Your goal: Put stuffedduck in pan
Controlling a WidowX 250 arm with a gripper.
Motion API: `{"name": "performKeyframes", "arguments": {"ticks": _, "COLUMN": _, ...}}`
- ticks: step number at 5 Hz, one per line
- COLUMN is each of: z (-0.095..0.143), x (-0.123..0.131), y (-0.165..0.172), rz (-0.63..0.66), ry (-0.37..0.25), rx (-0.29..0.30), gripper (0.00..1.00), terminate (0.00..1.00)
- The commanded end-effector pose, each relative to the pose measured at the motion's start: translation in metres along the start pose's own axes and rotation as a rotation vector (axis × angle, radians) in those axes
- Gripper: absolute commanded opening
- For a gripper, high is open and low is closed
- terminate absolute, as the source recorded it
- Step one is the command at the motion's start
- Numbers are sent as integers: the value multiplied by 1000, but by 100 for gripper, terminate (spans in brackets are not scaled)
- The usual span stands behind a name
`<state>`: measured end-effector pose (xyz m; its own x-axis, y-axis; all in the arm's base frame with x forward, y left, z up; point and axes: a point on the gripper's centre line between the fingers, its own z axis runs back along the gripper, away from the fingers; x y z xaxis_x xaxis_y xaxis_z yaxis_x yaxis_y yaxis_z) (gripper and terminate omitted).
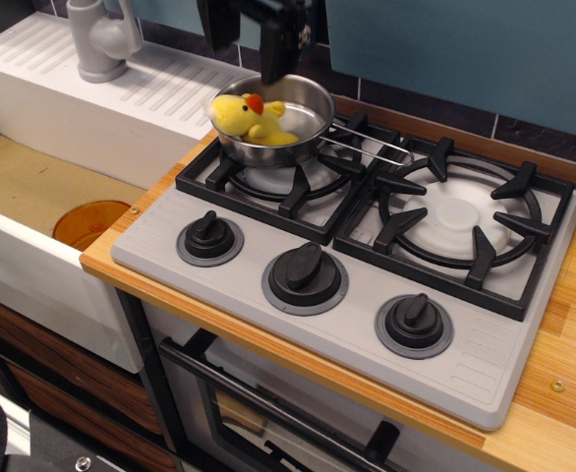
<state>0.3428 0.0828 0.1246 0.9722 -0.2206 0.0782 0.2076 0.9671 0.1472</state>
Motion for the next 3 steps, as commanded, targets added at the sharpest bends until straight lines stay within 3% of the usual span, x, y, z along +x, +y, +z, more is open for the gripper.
{"name": "performKeyframes", "arguments": {"ticks": 1, "z": 30, "x": 14, "y": 9, "rz": -7, "ry": -87, "rx": 52, "gripper": 100, "terminate": 0}}
{"name": "performKeyframes", "arguments": {"ticks": 2, "z": 28, "x": 15, "y": 10, "rz": 3, "ry": -70, "rx": 49, "gripper": 100, "terminate": 0}}
{"name": "performKeyframes", "arguments": {"ticks": 3, "z": 24, "x": 19, "y": 12, "rz": -1, "ry": -20, "rx": 92, "gripper": 100, "terminate": 100}}
